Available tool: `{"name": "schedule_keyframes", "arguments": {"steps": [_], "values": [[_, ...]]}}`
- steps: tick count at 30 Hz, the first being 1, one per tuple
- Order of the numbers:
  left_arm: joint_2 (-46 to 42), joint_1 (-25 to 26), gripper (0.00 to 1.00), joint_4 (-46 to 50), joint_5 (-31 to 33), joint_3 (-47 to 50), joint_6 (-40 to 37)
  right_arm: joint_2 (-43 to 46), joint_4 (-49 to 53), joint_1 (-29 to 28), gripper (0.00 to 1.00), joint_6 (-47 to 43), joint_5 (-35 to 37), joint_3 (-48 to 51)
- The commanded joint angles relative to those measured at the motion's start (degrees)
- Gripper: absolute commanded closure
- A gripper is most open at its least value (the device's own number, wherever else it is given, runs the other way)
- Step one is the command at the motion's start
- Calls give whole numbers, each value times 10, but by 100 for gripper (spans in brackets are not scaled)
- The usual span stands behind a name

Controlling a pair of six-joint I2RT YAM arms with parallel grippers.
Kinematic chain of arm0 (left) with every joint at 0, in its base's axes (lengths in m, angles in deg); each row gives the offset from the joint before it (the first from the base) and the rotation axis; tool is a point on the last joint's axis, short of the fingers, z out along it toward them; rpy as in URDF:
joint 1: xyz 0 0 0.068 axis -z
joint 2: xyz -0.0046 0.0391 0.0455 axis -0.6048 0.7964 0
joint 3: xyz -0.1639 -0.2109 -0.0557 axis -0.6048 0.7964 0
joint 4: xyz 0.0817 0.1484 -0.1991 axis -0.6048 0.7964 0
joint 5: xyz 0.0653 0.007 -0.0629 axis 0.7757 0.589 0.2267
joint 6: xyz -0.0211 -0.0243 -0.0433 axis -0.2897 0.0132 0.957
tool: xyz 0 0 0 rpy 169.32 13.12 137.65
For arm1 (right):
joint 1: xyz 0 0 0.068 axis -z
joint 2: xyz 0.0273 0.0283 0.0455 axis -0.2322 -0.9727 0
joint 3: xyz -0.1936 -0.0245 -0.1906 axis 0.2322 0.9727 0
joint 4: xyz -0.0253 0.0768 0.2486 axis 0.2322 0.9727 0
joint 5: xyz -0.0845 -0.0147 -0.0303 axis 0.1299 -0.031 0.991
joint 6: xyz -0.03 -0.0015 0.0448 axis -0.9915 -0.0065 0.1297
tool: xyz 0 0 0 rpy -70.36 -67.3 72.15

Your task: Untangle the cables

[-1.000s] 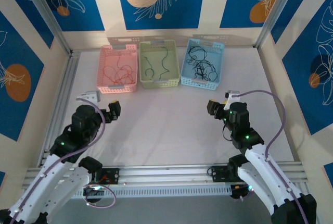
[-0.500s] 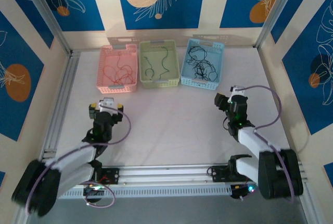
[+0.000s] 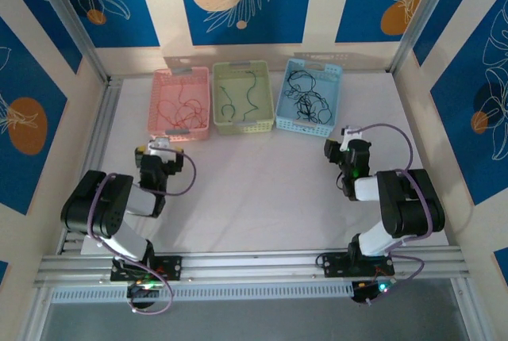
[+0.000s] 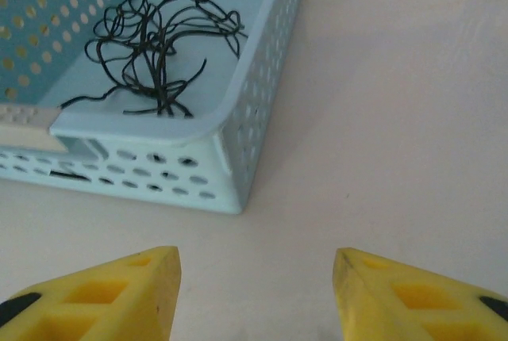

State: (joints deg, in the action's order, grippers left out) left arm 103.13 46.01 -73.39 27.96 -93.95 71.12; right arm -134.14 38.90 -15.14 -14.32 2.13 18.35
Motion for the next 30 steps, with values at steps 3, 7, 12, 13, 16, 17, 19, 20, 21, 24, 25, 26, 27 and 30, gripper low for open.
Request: {"name": "schedule_keyframes", "arguments": {"steps": [3, 7, 12, 13, 16, 17, 19, 20, 21, 24, 25, 26, 27, 30], "values": [[-14, -44, 0, 87, -99, -56, 41, 6, -5, 4, 1, -15, -22, -16], [-15, -44, 0, 79, -100, -51, 41, 8, -6, 1, 1, -18, -22, -14], [-15, -44, 0, 79, -100, -52, 40, 7, -6, 1, 1, -19, -23, -14], [-16, -44, 0, 81, -101, -52, 40, 7, -7, 2, 1, -19, -23, -14], [-15, -44, 0, 81, -100, -52, 40, 7, -7, 1, 1, -19, -23, -15], [-15, -45, 0, 80, -101, -52, 40, 7, -7, 1, 1, -18, -23, -15], [-15, -44, 0, 81, -100, -52, 40, 7, -6, 1, 1, -19, -23, -15], [-15, -44, 0, 81, -100, -52, 41, 7, -6, 1, 1, -18, -23, -16], [-15, -44, 0, 81, -100, -52, 40, 6, -4, 1, 1, -18, -24, -17], [-15, -44, 0, 86, -113, -55, 35, 4, 10, 10, 1, -20, -54, -25], [-15, -45, 0, 89, -123, -56, 32, 4, 11, 12, 1, -19, -58, -25], [-15, -44, 0, 90, -129, -57, 31, 5, 10, 11, 1, -20, -58, -24], [-16, -44, 0, 90, -129, -57, 31, 4, 7, 11, 1, -25, -71, -23], [-16, -45, 0, 90, -129, -56, 31, 7, 7, 13, 1, -31, -88, -22]]}}
